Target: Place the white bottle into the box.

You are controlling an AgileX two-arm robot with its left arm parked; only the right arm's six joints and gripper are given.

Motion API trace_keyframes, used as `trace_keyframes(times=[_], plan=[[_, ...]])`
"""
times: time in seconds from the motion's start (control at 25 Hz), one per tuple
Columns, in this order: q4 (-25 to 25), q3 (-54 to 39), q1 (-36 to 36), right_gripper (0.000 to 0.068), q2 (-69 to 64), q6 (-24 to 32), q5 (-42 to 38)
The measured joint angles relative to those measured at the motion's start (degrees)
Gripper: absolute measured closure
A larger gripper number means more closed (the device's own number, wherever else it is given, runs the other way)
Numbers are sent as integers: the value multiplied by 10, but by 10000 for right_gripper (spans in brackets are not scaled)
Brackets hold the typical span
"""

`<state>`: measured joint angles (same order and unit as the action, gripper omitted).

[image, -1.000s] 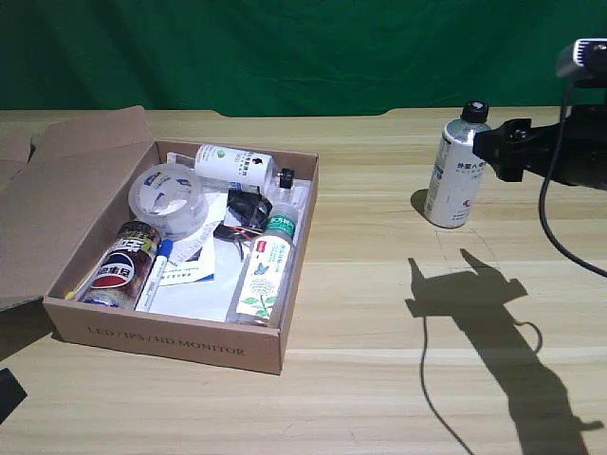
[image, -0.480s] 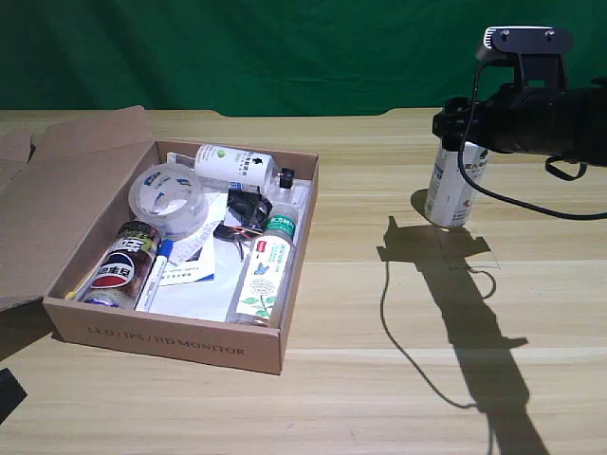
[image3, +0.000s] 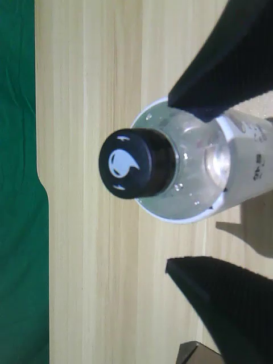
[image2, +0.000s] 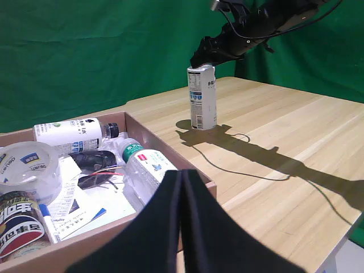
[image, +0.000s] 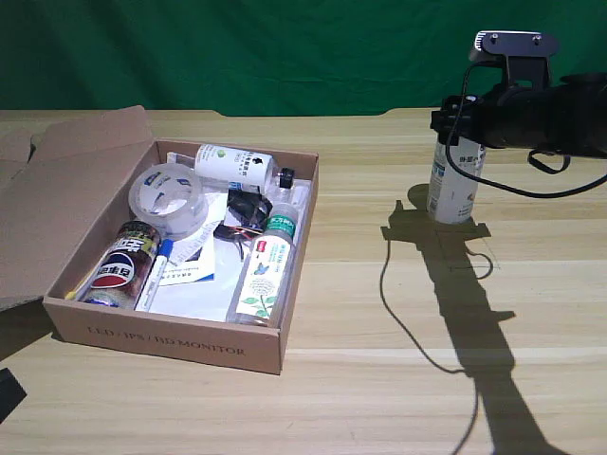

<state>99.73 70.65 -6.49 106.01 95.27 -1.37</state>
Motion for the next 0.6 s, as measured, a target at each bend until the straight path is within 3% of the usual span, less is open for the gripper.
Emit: trace_keyframes(times=[0.6], plan=[[-1, 29, 1, 84, 55, 0, -21]])
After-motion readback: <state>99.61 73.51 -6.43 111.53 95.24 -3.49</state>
